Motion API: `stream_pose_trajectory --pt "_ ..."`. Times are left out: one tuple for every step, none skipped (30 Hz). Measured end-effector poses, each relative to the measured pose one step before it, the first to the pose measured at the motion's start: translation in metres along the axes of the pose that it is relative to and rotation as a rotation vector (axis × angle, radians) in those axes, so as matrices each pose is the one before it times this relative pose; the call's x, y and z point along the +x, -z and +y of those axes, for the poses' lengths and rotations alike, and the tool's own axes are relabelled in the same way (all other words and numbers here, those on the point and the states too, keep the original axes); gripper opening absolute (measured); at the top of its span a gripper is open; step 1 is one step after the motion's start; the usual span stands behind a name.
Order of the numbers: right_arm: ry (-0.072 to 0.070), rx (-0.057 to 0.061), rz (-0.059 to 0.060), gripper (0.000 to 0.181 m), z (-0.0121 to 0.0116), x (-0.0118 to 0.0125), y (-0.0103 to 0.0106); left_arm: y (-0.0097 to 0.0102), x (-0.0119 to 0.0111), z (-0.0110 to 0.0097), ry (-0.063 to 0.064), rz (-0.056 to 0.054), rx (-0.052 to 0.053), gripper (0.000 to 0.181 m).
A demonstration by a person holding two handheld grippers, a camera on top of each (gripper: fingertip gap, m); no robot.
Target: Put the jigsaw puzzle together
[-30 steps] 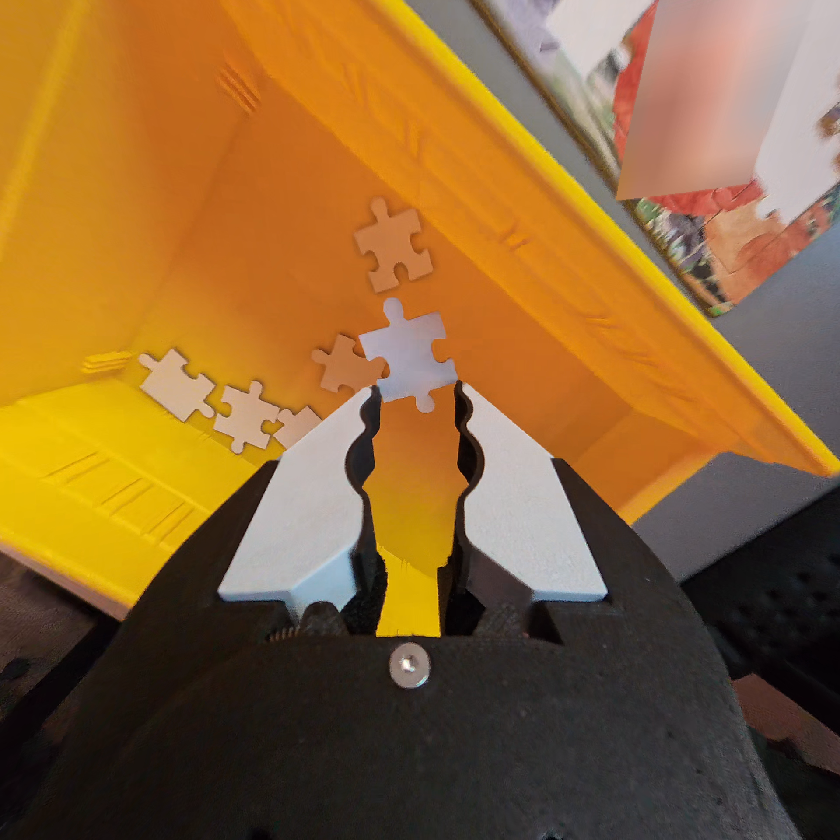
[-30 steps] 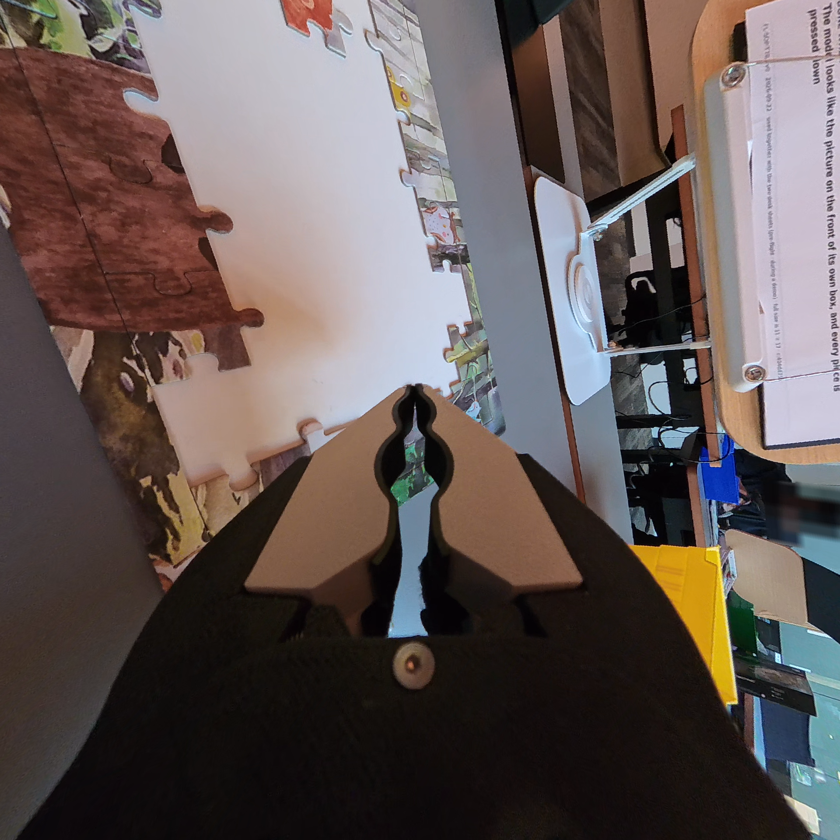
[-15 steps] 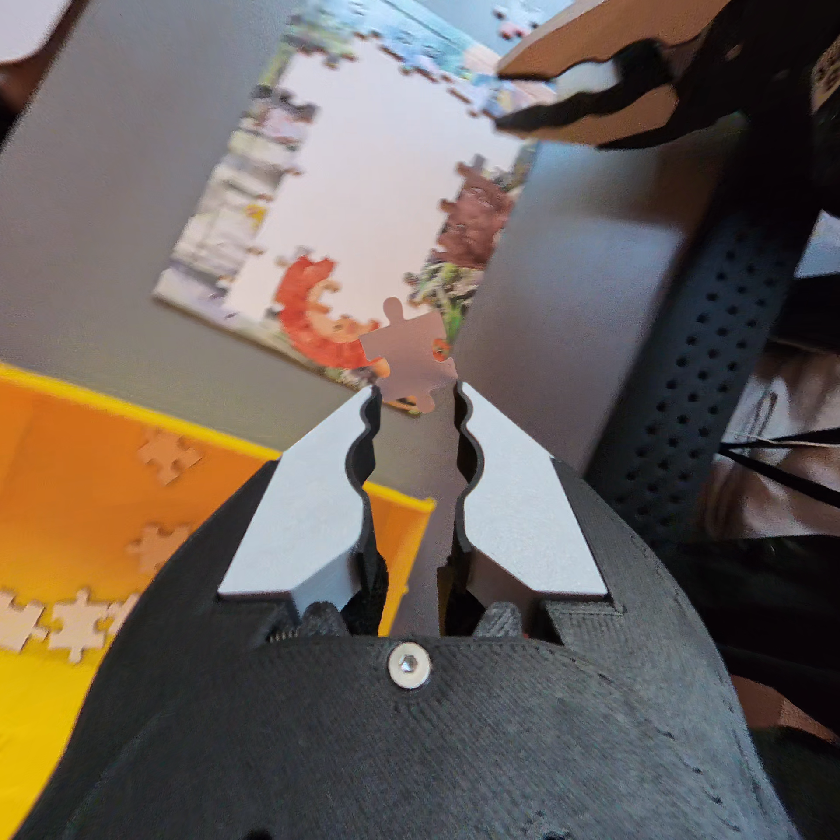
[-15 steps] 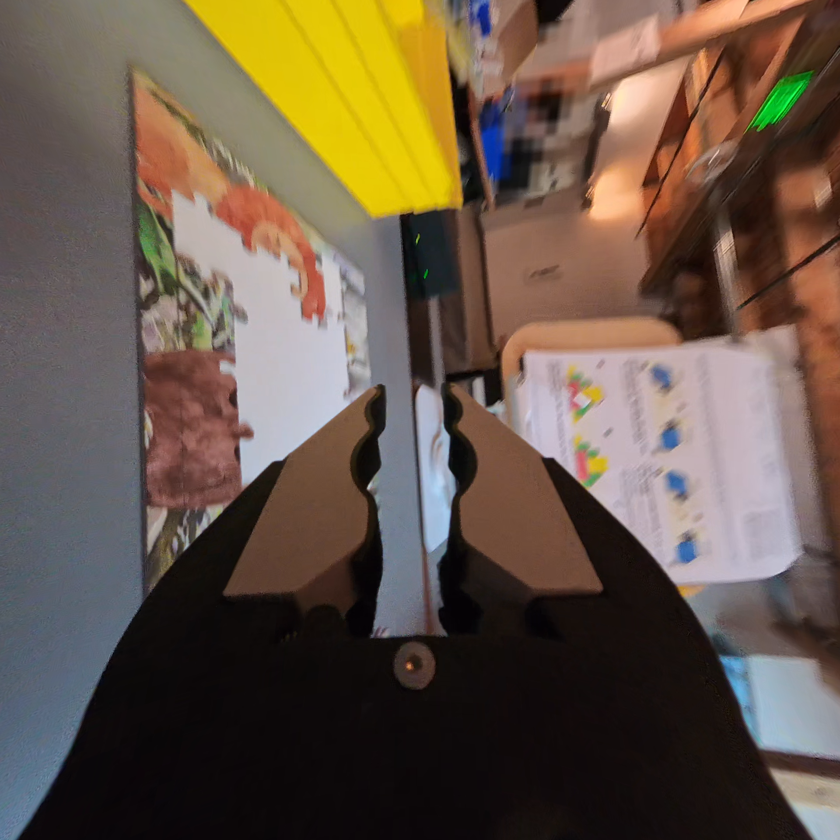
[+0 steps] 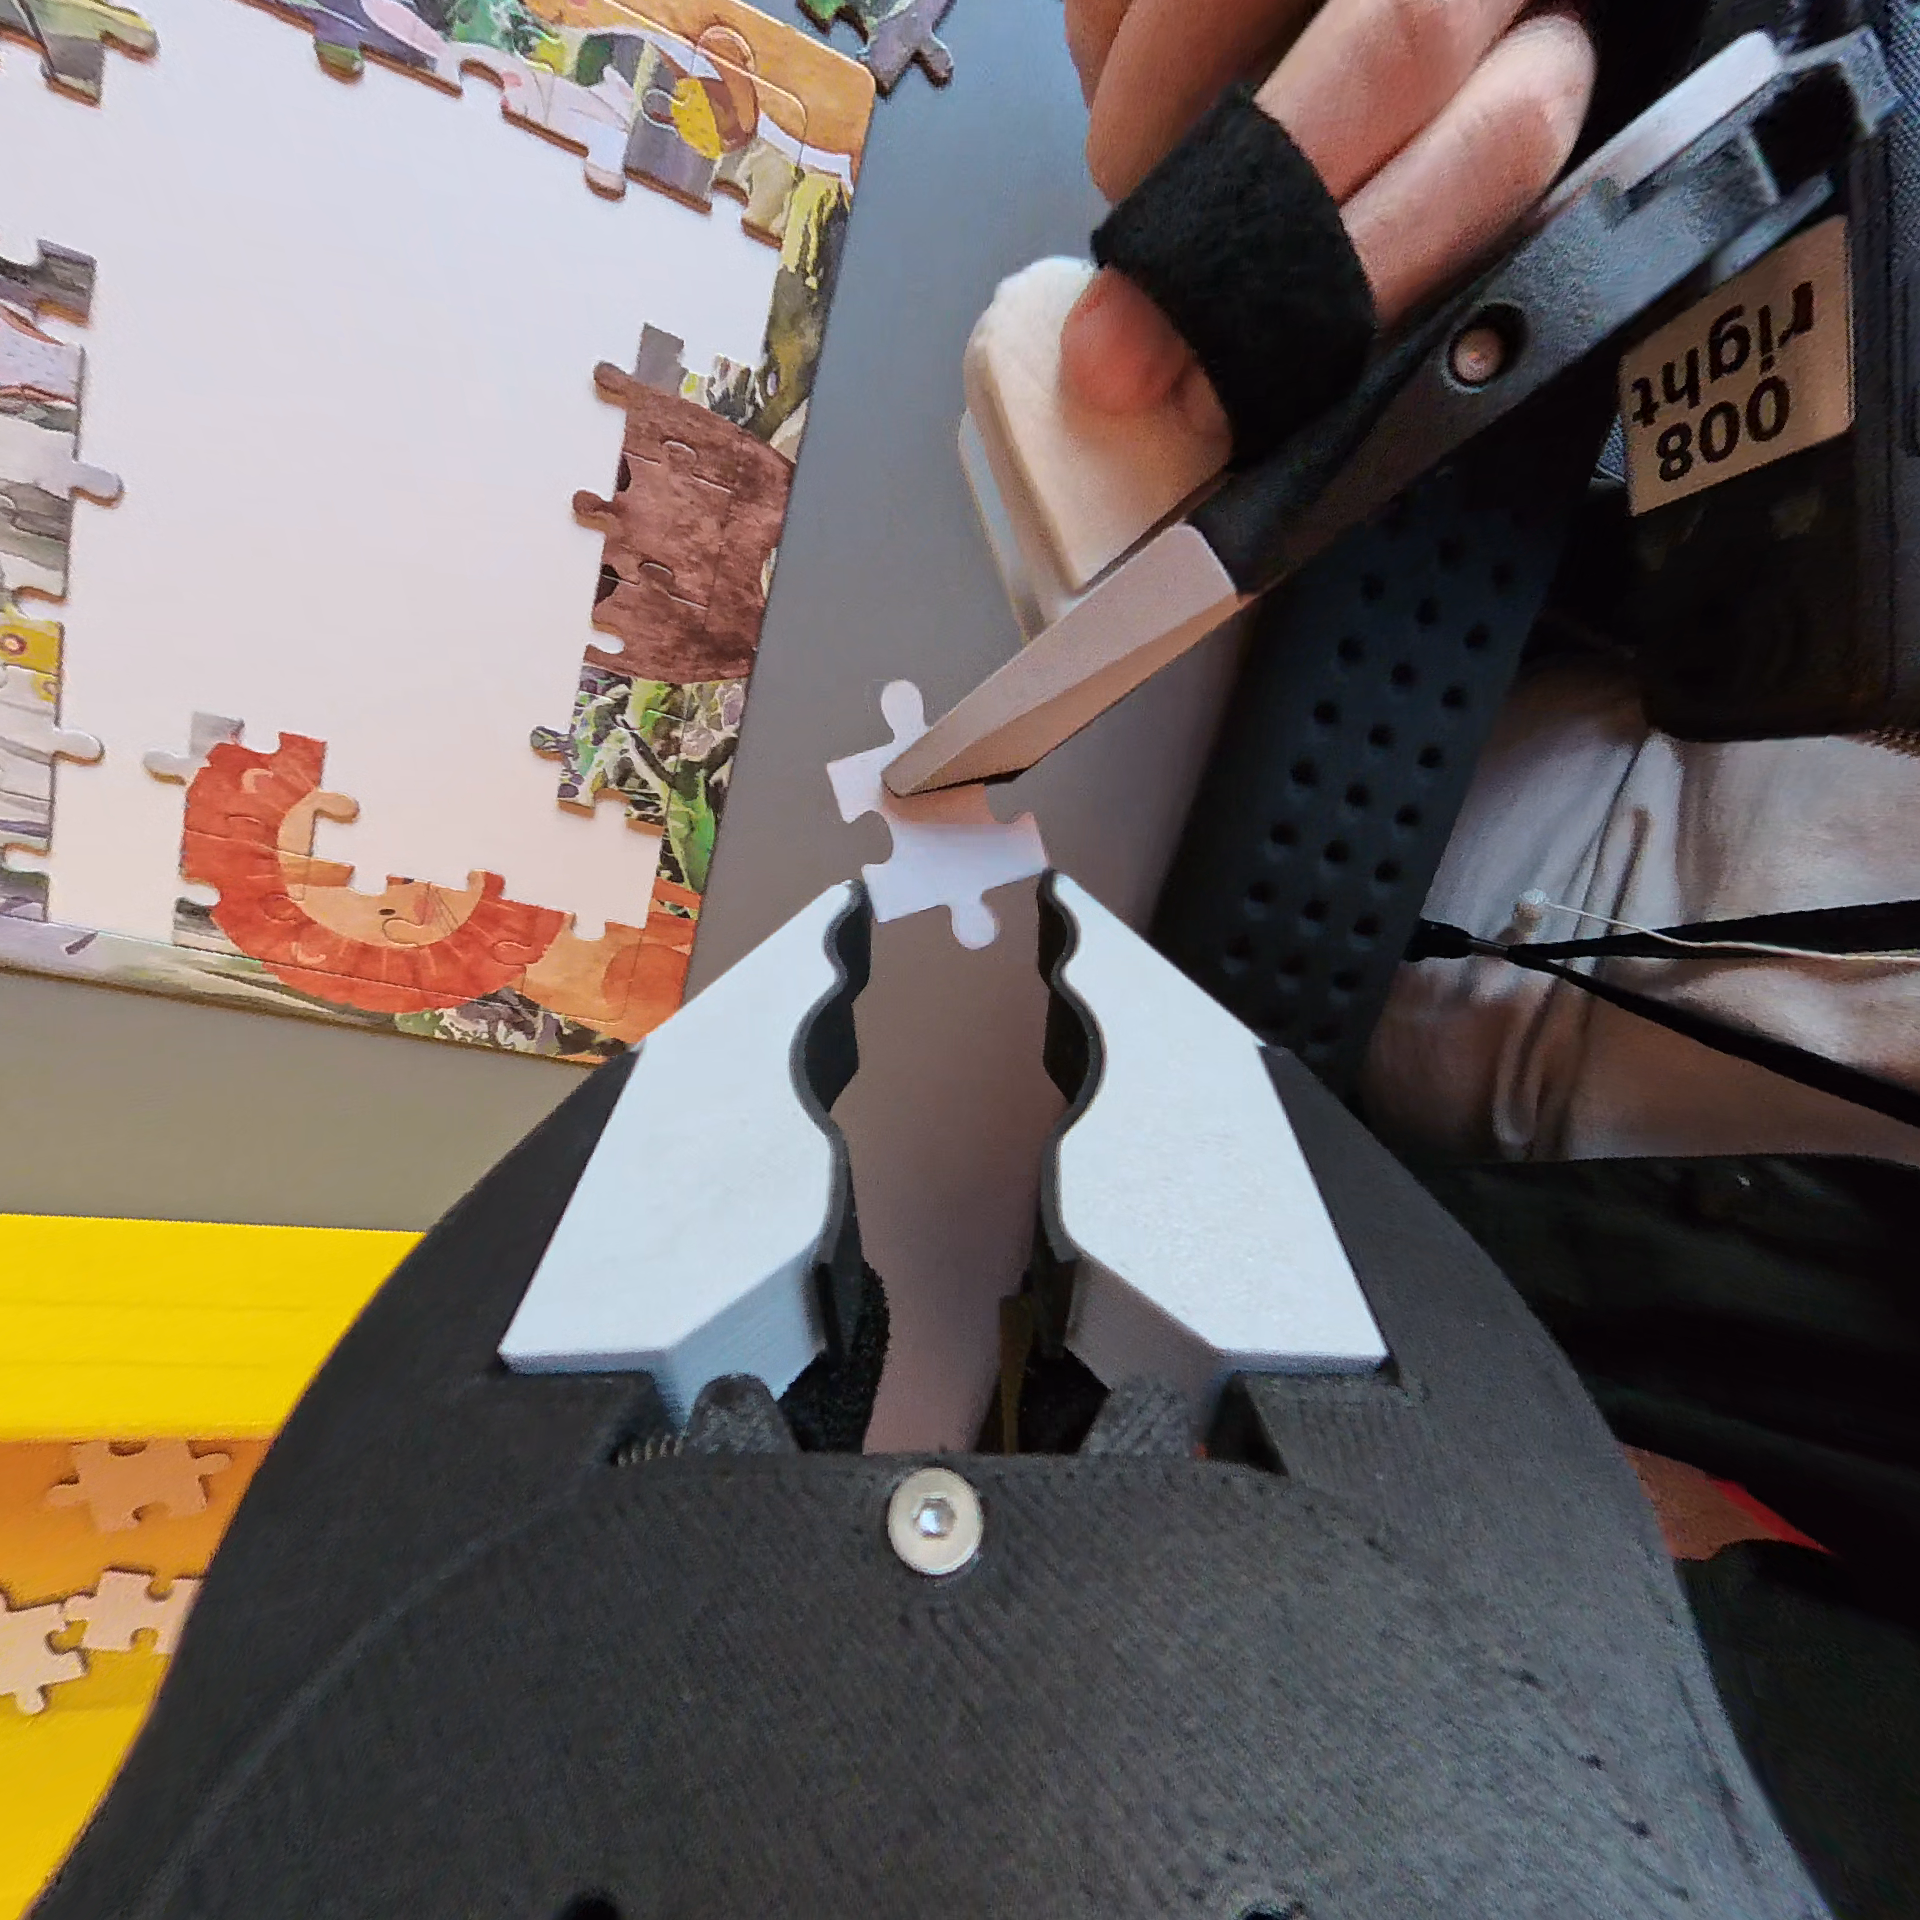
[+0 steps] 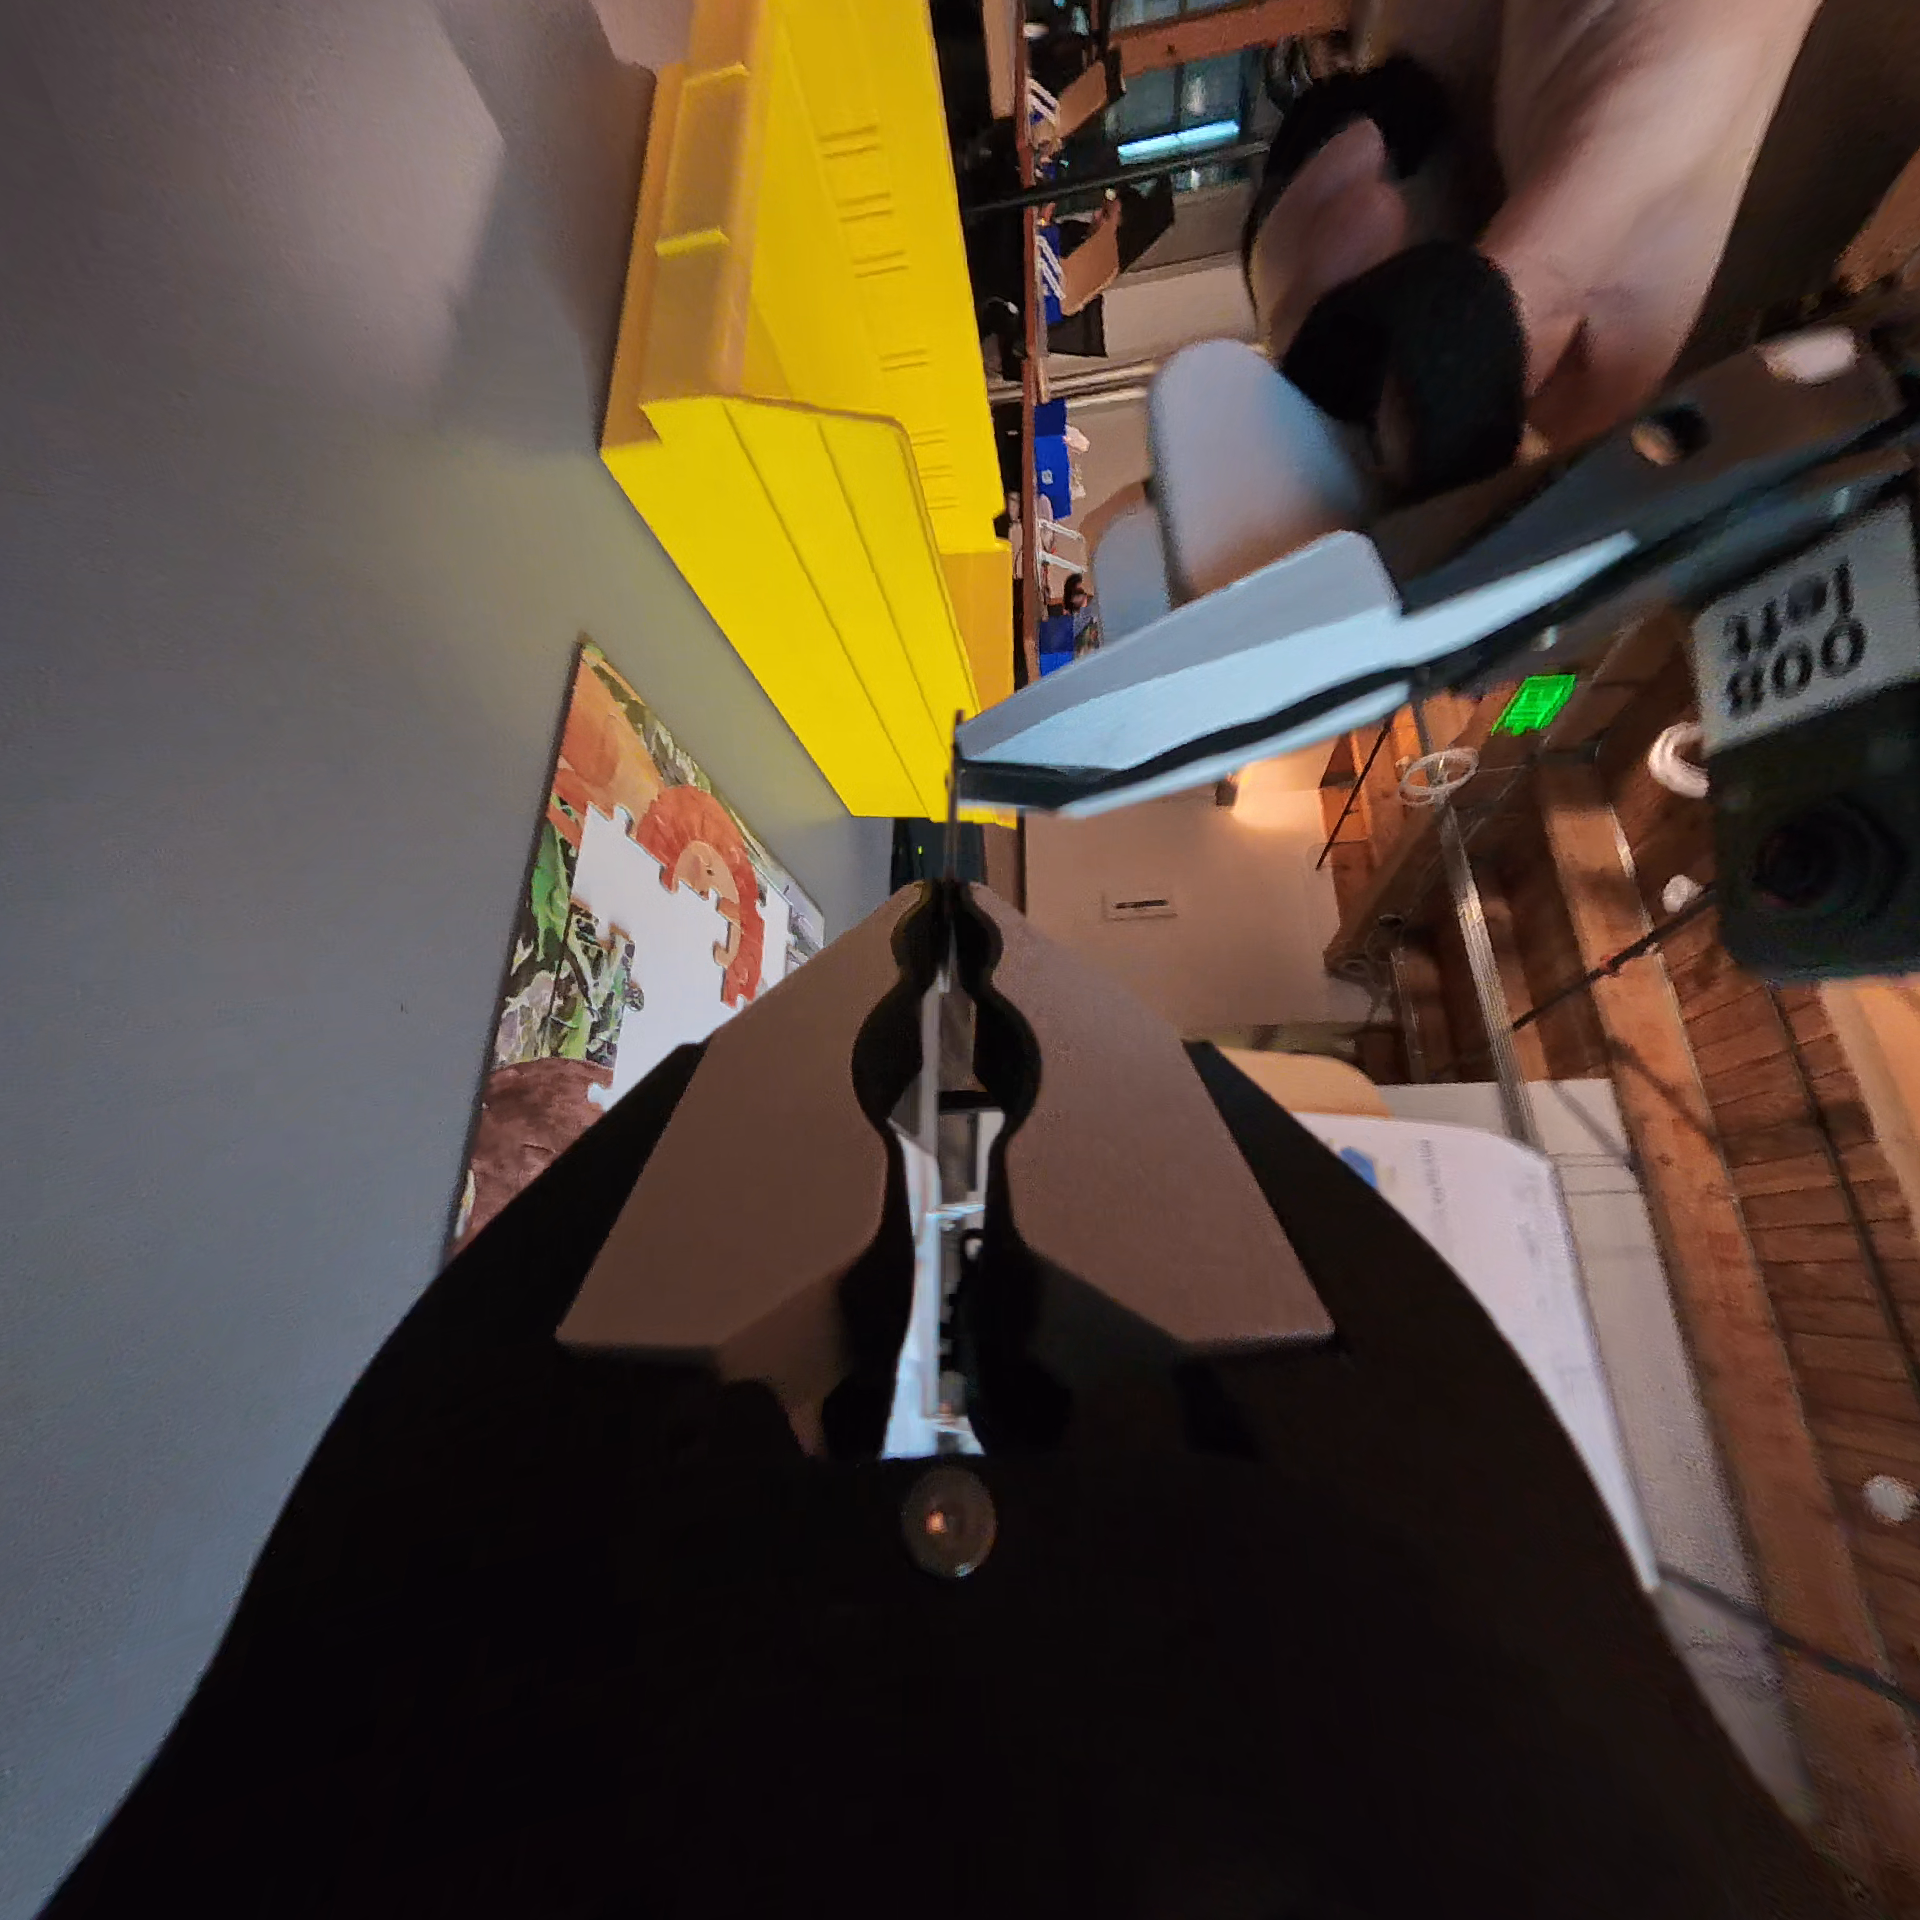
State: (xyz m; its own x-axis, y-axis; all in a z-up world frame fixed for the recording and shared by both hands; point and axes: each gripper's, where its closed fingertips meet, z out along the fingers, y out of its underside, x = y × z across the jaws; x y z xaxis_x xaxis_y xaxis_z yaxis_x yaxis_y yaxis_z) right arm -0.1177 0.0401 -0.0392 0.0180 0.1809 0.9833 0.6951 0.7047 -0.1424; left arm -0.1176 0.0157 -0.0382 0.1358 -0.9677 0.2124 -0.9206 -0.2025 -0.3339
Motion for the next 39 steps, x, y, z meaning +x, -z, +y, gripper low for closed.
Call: stream_pose_trajectory --pt "-0.0749 0.0081 0.0046 0.000 0.00388 0.00219 -0.00061 0.00316 -0.00319 -0.00144 -0.0055 -0.0072 0.0001 0.020" --pt "-0.1113 0.0123 -0.0015 0.000 0.00492 0.00365 -0.00072 0.00556 -0.00467 -0.00334 0.0006 -0.0061 0.0222 0.019" --pt "-0.1405 0.0049 -0.0097 0.001 0.00693 0.00541 -0.00141 0.00740 -0.00755 -0.00620 0.0094 -0.0109 0.0401 0.025" --pt "-0.1791 0.0083 -0.0145 0.001 0.00674 0.00783 -0.00140 0.00931 -0.01236 -0.00848 0.0160 -0.0242 0.0558 0.040" --pt "-0.2216 0.0216 -0.0397 0.001 0.00405 0.00763 -0.00097 0.01151 -0.01442 -0.01103 0.0257 -0.0288 0.0806 0.055" --pt "-0.2530 0.0320 -0.0723 0.001 0.00078 0.00567 0.00000 0.01012 -0.01445 -0.01431 0.0363 -0.0166 0.1035 0.063" --pt "-0.2690 0.0414 -0.0959 0.001 -0.00289 0.00394 0.00181 0.00905 -0.01153 -0.01611 0.0499 0.0053 0.1186 0.065" --pt "-0.2621 0.0546 -0.1124 0.001 -0.00668 0.00180 0.00400 0.00693 -0.00658 -0.01632 0.0599 0.0340 0.1220 0.065" --pt "-0.2242 0.0857 -0.1248 0.001 -0.01179 -0.00140 0.00660 0.00473 0.00158 -0.01579 0.0620 0.0742 0.1241 0.064" --pt "-0.1861 0.0878 -0.1044 0.001 -0.01205 -0.00095 0.00779 0.00322 0.01042 -0.01325 0.0450 0.1179 0.1185 0.060" --pt "-0.1403 0.0702 -0.0723 0.001 -0.00999 0.00128 0.00795 0.00184 0.01270 -0.01000 0.0341 0.1306 0.1131 0.056" --pt "-0.0738 0.0514 -0.0331 0.001 -0.00750 0.00365 0.00723 0.00060 0.00837 -0.00824 0.0369 0.1118 0.1123 0.049" --pt "-0.0247 0.0238 -0.0026 0.000 -0.00389 0.00532 0.00593 0.00119 0.00253 -0.00416 0.0326 0.0889 0.0990 0.046" --pt "-0.0080 -0.0077 0.0142 0.001 -0.00011 0.00625 0.00410 0.00226 -0.00416 0.00163 0.0341 0.0567 0.0781 0.047" --pt "0.0011 -0.0230 0.0147 0.000 0.00192 0.00486 0.00228 0.00348 -0.00653 0.00608 0.0285 0.0458 0.0601 0.046" --pt "-0.0002 -0.0154 0.0004 0.000 0.00107 0.00161 0.00129 0.00535 -0.00733 0.00899 0.0217 0.0419 0.0449 0.044" --pt "-0.0041 -0.0018 -0.0095 0.000 -0.00030 -0.00043 0.00073 0.00478 -0.01428 0.01067 0.0325 -0.0002 0.0343 0.035" --pt "-0.0110 0.0030 -0.0075 0.001 -0.00071 0.00014 0.00034 0.00223 -0.01654 0.00909 0.0608 -0.0316 0.0097 0.031" --pt "-0.0162 -0.0019 0.0016 0.001 0.00021 0.00186 -0.00012 -0.00129 -0.00719 0.00634 0.0505 0.0072 -0.0249 0.034" --pt "-0.0104 -0.0052 0.0016 0.001 0.00104 0.00181 -0.00042 -0.00260 -0.00262 0.00339 0.0164 0.0111 -0.0214 0.028" --pt "-0.0059 -0.0077 0.0042 0.001 0.00178 0.00201 -0.00034 -0.00366 -0.00351 0.00214 -0.0116 -0.0125 -0.0077 0.028" --pt "-0.0052 -0.0061 0.0093 0.001 0.00178 0.00277 -0.00027 -0.00435 -0.00474 0.00423 -0.0241 -0.0289 -0.0168 0.028" --pt "-0.0043 -0.0061 0.0075 0.001 0.00170 0.00223 -0.00035 -0.00449 -0.00460 0.00712 -0.0173 -0.0293 -0.0369 0.028" --pt "-0.0034 -0.0078 0.0033 0.001 0.00183 0.00156 -0.00039 -0.00417 -0.00210 0.00755 -0.0050 -0.0127 -0.0425 0.028" --pt "-0.0009 -0.0065 0.0033 0.001 0.00152 0.00132 -0.00055 -0.00309 -0.00081 0.00554 0.0032 -0.0027 -0.0313 0.025" --pt "0.0013 -0.0074 0.0072 0.000 0.00144 0.00180 -0.00057 -0.00170 -0.00135 0.00307 0.0037 -0.0047 -0.0136 0.019" --pt "0.0030 -0.0090 0.0099 0.000 0.00168 0.00229 -0.00055 -0.00075 -0.00162 0.00150 0.0030 -0.0042 -0.0021 0.016" --pt "0.0043 -0.0109 0.0090 0.000 0.00213 0.00211 -0.00058 -0.00021 -0.00140 0.00086 0.0064 0.0013 -0.0002 0.014" --pt "0.0023 -0.0115 0.0063 0.000 0.00219 0.00179 -0.00076 0.00027 -0.00168 0.00073 0.0110 0.0026 -0.0017 0.012" --pt "-0.0003 -0.0110 0.0050 0.001 0.00206 0.00163 -0.00093 0.00051 -0.00270 0.00084 0.0112 -0.0024 -0.0054 0.009" --pt "0.0002 -0.0103 0.0051 0.000 0.00212 0.00160 -0.00083 0.00071 -0.00322 0.00117 0.0047 -0.0060 -0.0067 0.004" --pt "0.0009 -0.0111 0.0073 0.001 0.00227 0.00181 -0.00098 0.00051 -0.00285 0.00154 -0.0006 -0.0048 -0.0087 0.000" --pt "0.0035 -0.0090 0.0085 0.001 0.00189 0.00194 -0.00054 0.00050 -0.00230 0.00113 0.0024 -0.0036 -0.0077 0.000" --pt "0.0043 -0.0047 0.0077 0.001 0.00096 0.00172 -0.00011 0.00048 -0.00211 0.00085 0.0034 -0.0040 -0.0077 0.000" --pt "0.0022 -0.0037 0.0054 0.001 0.00050 0.00134 0.00025 0.00059 -0.00200 0.00100 0.0005 -0.0070 -0.0083 0.000" --pt "0.0034 -0.0019 0.0069 0.001 -0.00010 0.00156 0.00077 0.00051 -0.00236 0.00091 -0.0023 -0.0106 -0.0080 0.000" --pt "0.0057 0.0053 0.0125 0.001 -0.00103 0.00241 0.00121 0.00042 -0.00218 0.00089 0.0003 -0.0090 -0.0053 0.000" --pt "0.0035 0.0111 0.0109 0.001 -0.00196 0.00216 0.00159 0.00019 -0.00164 0.00075 0.0068 -0.0042 -0.0026 0.000" --pt "-0.0023 0.0104 0.0008 0.001 -0.00205 0.00094 0.00165 -0.00003 -0.00109 0.00105 0.0102 0.0016 -0.0033 0.000"
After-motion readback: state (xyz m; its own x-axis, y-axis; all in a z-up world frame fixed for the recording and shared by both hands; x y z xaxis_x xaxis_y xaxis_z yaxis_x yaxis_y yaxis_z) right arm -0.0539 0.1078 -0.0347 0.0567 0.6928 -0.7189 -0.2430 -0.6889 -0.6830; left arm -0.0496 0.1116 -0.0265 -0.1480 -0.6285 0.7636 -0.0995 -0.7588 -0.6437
